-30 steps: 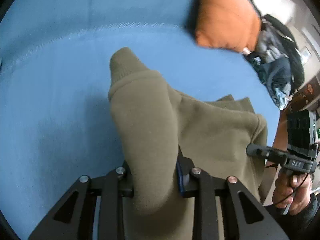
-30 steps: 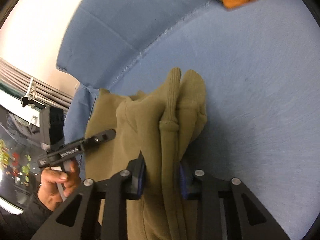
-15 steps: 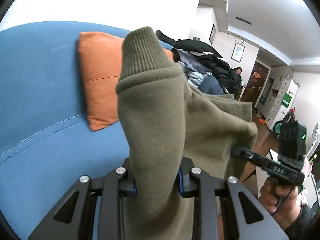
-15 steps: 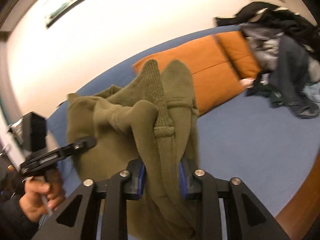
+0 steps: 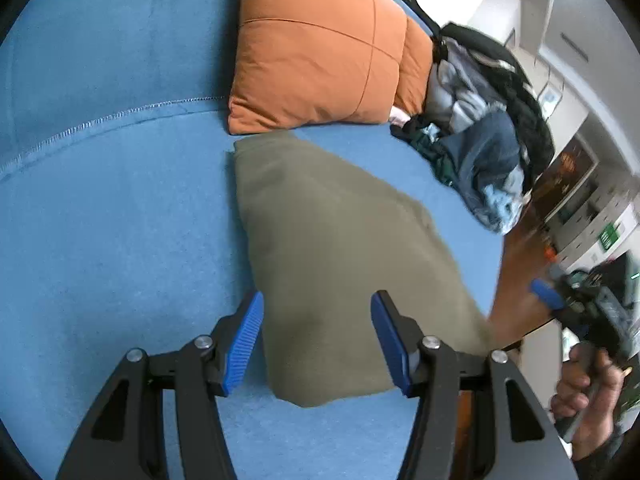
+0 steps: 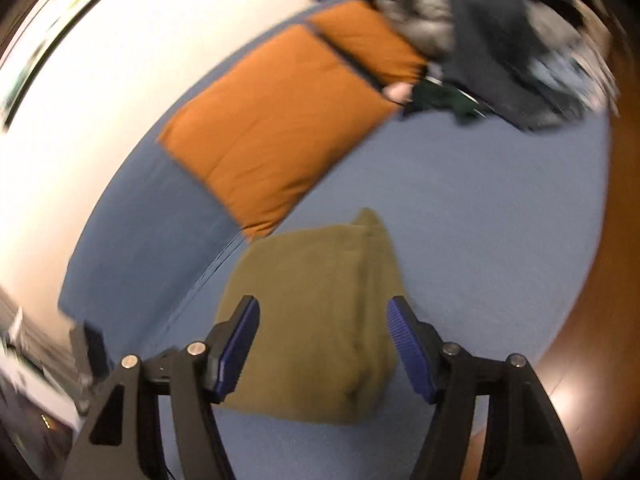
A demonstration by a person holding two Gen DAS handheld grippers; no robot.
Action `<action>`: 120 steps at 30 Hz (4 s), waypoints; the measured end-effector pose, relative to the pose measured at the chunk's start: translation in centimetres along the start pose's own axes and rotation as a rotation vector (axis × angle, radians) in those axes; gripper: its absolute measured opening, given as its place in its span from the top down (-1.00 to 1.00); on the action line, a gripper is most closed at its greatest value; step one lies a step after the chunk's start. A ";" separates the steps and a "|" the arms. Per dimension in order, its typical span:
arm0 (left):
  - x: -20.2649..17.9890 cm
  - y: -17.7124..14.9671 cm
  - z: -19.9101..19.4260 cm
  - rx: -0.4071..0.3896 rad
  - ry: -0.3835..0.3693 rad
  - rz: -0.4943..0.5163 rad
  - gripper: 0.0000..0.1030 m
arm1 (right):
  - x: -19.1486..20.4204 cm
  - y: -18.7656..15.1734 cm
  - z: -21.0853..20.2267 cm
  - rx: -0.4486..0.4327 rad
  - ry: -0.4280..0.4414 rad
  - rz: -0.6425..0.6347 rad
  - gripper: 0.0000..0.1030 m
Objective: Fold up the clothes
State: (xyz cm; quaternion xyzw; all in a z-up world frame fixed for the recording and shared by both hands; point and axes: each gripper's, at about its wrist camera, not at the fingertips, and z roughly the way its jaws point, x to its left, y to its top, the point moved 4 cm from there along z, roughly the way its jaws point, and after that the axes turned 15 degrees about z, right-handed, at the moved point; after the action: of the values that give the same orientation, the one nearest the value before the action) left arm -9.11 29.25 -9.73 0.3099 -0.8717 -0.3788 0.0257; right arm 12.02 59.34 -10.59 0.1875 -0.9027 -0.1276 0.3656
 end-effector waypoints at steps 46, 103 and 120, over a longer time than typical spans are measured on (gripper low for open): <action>-16.2 -6.9 -13.1 0.030 0.294 0.267 -0.43 | -2.5 -14.0 -19.2 -0.361 -0.301 -0.136 -1.00; -9.7 -10.2 -12.4 -0.070 0.296 0.192 -0.43 | 6.4 -18.6 -13.6 -0.254 -0.321 -0.350 -1.00; -9.4 -10.2 -12.5 -0.068 0.297 0.194 -0.43 | 6.6 -18.9 -13.5 -0.256 -0.319 -0.362 -1.00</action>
State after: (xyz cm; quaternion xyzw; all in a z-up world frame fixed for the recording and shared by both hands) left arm 7.30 21.18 -5.95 0.2762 -0.8707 -0.3537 0.2011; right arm 21.88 38.23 -4.02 0.2757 -0.8771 -0.3320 0.2107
